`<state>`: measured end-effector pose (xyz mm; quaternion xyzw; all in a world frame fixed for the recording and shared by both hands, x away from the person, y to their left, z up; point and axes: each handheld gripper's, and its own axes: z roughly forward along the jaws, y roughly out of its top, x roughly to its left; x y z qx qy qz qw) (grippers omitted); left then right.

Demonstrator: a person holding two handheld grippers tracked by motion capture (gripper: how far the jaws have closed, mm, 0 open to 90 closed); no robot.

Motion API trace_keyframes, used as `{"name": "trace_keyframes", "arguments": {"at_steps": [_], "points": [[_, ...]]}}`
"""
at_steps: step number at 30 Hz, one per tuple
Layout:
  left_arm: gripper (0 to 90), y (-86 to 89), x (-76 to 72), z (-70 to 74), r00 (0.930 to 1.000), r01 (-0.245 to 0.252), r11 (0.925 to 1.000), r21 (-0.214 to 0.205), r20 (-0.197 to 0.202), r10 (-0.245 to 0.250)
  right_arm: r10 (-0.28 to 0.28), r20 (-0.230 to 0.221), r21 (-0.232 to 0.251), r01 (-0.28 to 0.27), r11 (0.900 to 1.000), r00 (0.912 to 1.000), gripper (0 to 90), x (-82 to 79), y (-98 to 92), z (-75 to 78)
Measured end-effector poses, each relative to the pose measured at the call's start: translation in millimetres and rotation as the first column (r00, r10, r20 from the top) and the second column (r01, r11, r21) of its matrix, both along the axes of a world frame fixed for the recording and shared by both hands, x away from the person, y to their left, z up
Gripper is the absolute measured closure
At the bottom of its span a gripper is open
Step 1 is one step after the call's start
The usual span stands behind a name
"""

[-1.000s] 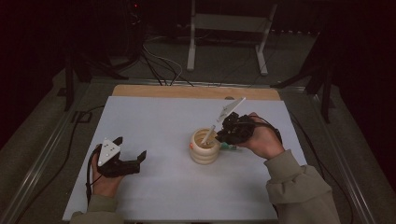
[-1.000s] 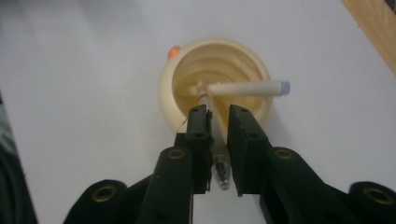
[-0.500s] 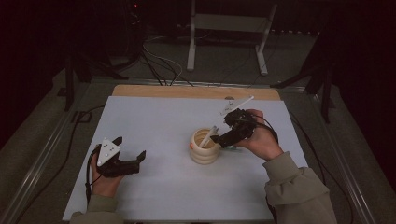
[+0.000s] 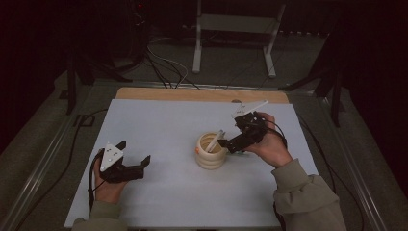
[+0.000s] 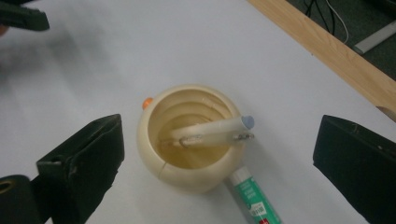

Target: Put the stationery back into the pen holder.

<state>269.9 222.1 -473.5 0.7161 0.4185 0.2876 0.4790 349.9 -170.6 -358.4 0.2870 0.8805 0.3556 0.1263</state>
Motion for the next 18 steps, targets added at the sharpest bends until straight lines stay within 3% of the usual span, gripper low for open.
{"name": "trace_keyframes", "arguments": {"at_steps": [7, 18], "points": [[1.4, -0.6, 0.2, -0.3, 1.0000, 0.001, 1.0000, 0.002, -0.001, -0.001, -0.025, 0.016, 0.034, 0.024, 0.9991, 0.9996, 0.0, 0.4, -5.6, 0.4], [1.4, -0.9, 0.3, -0.5, 1.0000, 0.002, 1.0000, 0.002, -0.003, -0.002, -0.047, 0.035, 0.035, 0.045, 0.9983, 0.9983, 0.0, 2.1, -13.4, -4.3]]}}
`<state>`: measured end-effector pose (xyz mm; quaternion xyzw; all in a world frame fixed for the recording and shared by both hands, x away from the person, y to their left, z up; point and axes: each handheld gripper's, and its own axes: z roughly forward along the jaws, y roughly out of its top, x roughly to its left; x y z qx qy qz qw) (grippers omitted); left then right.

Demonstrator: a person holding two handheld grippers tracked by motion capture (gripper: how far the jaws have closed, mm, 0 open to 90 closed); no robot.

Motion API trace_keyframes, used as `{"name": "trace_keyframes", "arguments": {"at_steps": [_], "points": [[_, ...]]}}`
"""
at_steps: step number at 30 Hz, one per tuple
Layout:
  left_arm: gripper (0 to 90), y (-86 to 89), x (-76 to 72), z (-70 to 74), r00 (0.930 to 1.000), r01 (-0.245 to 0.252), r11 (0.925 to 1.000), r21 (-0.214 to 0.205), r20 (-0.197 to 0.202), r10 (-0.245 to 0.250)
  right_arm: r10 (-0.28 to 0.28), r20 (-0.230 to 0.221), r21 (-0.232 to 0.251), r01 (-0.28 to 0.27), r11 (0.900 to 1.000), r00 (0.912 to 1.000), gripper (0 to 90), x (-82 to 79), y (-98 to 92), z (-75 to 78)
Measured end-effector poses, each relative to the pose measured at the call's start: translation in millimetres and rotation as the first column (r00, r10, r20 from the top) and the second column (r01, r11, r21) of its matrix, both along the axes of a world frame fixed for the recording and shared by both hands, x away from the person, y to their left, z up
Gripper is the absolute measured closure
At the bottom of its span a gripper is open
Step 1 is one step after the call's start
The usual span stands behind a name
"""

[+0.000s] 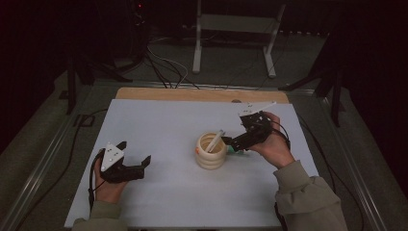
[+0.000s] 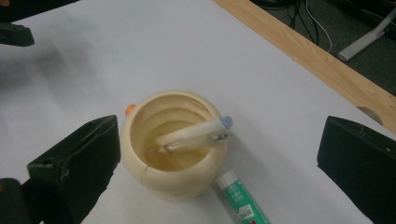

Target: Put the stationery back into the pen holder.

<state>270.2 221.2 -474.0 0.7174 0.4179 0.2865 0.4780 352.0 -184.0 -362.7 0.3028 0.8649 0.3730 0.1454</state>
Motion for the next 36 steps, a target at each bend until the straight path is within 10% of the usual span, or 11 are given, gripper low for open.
{"name": "trace_keyframes", "arguments": {"at_steps": [36], "points": [[1.4, 0.8, -0.4, 0.9, 1.0000, -0.001, 1.0000, -0.003, 0.004, 0.001, -0.053, -0.033, -0.071, 0.050, 0.9962, 0.9980, 0.1, 14.4, -28.3, -34.6]]}}
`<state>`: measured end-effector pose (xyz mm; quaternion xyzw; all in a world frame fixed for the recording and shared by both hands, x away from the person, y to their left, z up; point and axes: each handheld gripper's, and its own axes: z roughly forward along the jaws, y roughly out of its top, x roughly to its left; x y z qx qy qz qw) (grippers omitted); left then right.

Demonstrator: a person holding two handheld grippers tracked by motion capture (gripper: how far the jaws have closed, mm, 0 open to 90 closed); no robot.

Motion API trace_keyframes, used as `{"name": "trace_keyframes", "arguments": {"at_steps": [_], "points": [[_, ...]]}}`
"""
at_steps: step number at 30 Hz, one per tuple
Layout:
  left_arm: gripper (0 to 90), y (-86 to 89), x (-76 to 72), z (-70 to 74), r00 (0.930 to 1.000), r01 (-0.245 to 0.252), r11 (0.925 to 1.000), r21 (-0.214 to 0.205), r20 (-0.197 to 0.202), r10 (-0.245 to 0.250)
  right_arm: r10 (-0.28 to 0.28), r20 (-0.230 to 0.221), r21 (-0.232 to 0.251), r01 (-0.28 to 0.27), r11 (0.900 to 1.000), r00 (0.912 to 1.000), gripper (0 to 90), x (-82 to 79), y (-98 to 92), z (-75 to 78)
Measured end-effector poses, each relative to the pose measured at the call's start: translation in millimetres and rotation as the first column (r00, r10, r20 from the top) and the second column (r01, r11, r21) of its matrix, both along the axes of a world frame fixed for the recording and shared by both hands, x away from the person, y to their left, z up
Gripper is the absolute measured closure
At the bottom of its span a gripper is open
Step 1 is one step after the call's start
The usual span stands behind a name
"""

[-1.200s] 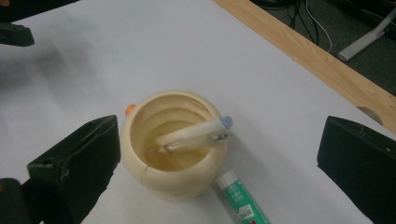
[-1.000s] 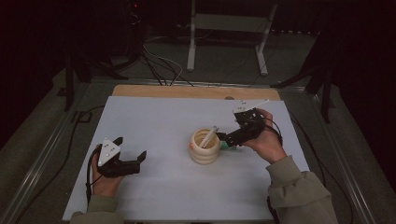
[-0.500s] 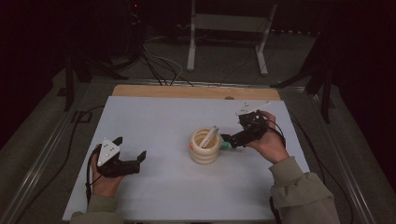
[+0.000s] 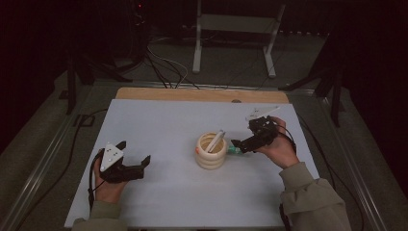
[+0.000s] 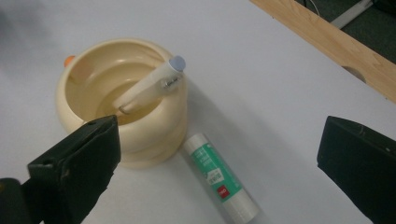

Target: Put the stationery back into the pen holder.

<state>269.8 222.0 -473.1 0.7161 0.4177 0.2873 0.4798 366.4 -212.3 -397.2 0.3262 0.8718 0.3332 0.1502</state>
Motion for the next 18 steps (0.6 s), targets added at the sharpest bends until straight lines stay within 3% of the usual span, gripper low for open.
{"name": "trace_keyframes", "arguments": {"at_steps": [18], "points": [[1.3, 0.1, -0.1, 0.2, 1.0000, 0.000, 1.0000, 0.000, 0.001, 0.000, -0.001, -0.021, -0.045, 0.000, 0.9990, 0.9998, 0.1, 4.7, -2.4, -12.1]]}}
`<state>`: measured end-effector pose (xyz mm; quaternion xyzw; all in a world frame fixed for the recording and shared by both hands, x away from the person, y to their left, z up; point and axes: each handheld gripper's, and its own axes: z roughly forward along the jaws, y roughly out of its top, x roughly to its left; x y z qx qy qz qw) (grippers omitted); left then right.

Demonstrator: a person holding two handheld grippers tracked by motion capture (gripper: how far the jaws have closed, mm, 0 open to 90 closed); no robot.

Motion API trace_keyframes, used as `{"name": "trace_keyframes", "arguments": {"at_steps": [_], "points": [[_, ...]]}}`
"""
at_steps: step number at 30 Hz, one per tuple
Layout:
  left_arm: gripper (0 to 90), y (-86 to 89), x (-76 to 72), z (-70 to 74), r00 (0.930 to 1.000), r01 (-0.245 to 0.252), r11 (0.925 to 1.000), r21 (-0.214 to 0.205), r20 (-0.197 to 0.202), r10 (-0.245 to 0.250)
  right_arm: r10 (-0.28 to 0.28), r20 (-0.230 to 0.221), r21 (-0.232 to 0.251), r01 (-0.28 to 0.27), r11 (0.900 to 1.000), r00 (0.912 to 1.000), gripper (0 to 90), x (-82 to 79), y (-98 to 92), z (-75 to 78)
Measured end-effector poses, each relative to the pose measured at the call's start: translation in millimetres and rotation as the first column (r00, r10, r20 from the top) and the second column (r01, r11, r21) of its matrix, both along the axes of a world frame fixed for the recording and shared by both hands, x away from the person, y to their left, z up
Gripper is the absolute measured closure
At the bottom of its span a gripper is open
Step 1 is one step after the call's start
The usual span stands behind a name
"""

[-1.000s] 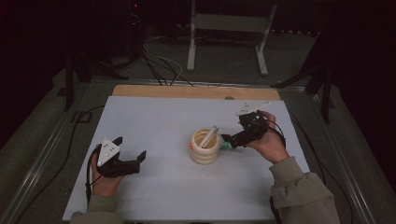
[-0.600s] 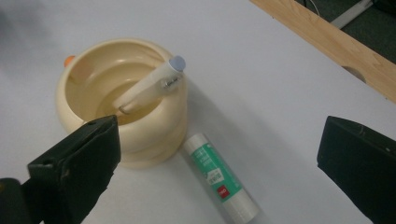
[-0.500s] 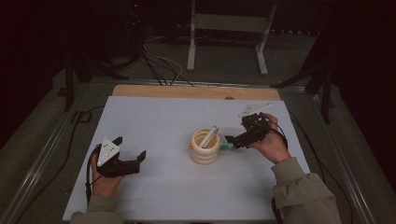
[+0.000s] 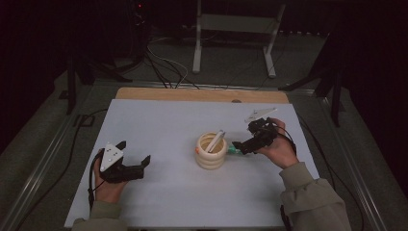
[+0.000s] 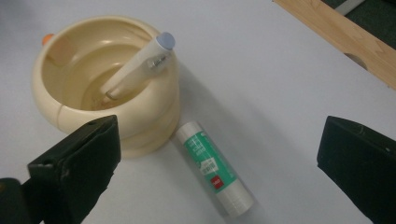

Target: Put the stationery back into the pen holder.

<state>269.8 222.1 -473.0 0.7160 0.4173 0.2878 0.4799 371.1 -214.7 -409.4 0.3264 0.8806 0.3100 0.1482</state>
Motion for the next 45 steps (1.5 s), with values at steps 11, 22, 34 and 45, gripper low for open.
{"name": "trace_keyframes", "arguments": {"at_steps": [11, 22, 34, 45], "points": [[1.3, -0.1, 0.0, 0.0, 1.0000, 0.000, 1.0000, 0.001, 0.000, 0.000, 0.003, -0.014, -0.022, -0.003, 0.9998, 0.9999, 0.1, 3.3, 0.7, -7.7], [1.3, -0.5, 0.2, -0.3, 1.0000, 0.001, 1.0000, 0.000, -0.001, -0.001, -0.006, -0.038, -0.034, 0.004, 0.9994, 0.9993, 0.1, 7.9, -1.5, -20.6], [1.3, -1.0, 0.3, -0.7, 1.0000, 0.002, 1.0000, 0.001, -0.002, -0.002, -0.022, -0.054, -0.046, 0.019, 0.9988, 0.9983, 0.1, 12.5, -5.6, -30.2], [1.3, -0.4, 0.2, -0.4, 1.0000, 0.001, 1.0000, 0.001, -0.001, -0.001, -0.038, -0.072, -0.053, 0.034, 0.9980, 0.9967, 0.2, 15.7, -10.2, -40.8]]}}
